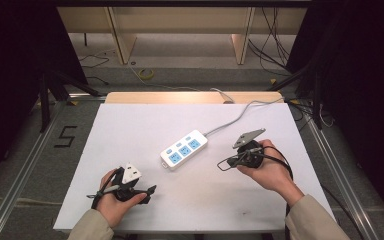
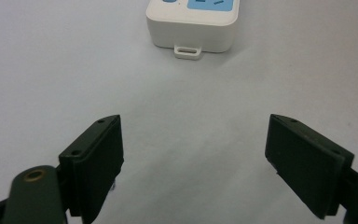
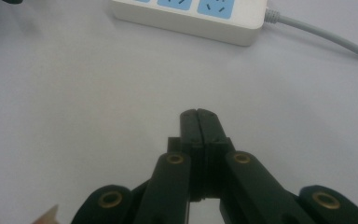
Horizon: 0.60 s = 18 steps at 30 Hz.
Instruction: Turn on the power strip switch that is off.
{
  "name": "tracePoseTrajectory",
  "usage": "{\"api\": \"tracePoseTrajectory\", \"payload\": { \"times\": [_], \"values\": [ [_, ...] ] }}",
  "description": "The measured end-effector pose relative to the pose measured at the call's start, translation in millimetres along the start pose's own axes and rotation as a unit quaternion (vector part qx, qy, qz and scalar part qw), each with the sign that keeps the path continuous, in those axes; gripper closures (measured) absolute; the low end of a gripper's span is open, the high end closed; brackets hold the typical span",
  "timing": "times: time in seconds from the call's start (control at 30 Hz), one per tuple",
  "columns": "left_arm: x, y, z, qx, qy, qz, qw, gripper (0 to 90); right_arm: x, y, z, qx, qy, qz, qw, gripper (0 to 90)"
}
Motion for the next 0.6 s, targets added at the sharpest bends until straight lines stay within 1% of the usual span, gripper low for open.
{"api": "tracePoseTrajectory", "payload": {
  "times": [0.13,0.2,0.3,0.43,0.47,0.53,0.6],
  "values": [
    [0.3,0.5,0.4,-0.002,-0.003,0.000,1.0000,19.1,1.0,-2.9,-5.7,0.001,0.006,0.000,1.0000,90.0],
    [0.6,0.6,0.3,-0.001,-0.003,0.000,1.0000,19.1,1.0,-4.5,-8.6,-0.001,0.004,0.002,1.0000,90.0],
    [0.8,0.6,0.3,-0.001,-0.003,0.001,1.0000,19.1,1.7,-7.5,-12.3,-0.002,0.007,0.000,1.0000,90.0],
    [0.7,0.7,0.4,0.000,-0.003,0.000,1.0000,19.1,2.7,-11.3,-15.5,-0.004,0.004,-0.001,1.0000,90.0],
    [0.7,0.7,0.4,0.000,-0.003,0.000,1.0000,19.1,3.2,-12.5,-16.0,-0.006,0.008,-0.001,1.0000,90.0],
    [0.7,0.9,0.5,-0.001,-0.004,0.000,1.0000,19.1,2.9,-14.1,-17.3,-0.007,0.005,-0.002,1.0000,90.0],
    [1.0,0.7,0.4,0.000,-0.003,0.000,1.0000,19.1,3.5,-15.6,-18.9,-0.008,0.008,-0.002,0.9999,90.0]
  ]
}}
Point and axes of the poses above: each handheld gripper's, and its own axes: y roughly backward along the jaws, z roughly out of its underside, x roughly to its right, the point moved 10 cm from there along -y, roughly forward along the jaws, and after that the axes turned 5 degrees about y, right-handed, at the moved point
